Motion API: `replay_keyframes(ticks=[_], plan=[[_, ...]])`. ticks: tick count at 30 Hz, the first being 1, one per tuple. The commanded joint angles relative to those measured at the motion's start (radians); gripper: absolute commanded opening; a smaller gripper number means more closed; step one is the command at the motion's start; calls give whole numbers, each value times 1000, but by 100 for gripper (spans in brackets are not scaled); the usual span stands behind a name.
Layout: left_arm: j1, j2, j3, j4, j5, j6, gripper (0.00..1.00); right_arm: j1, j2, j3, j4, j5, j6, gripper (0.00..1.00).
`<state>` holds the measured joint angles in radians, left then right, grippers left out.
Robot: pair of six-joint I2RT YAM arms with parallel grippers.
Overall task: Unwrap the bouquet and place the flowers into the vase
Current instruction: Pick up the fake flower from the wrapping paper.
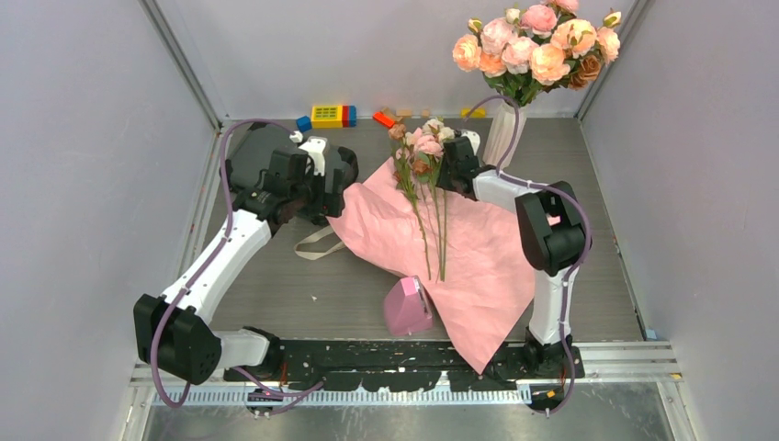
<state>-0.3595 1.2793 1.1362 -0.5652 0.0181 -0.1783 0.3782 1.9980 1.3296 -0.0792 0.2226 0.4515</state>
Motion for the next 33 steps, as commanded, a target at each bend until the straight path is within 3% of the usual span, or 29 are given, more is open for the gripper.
replay_keyframes(ticks=[1,24,33], plan=[[4,-28,7,39,-39,9,92,-2,23,38,28,20,-6,38],[4,-81,7,41,-43,10,92,-30,53,51,-43,156,-11,30],[4,-83,7,41,-49,11,92,-31,54,59,-41,129,-25,17]])
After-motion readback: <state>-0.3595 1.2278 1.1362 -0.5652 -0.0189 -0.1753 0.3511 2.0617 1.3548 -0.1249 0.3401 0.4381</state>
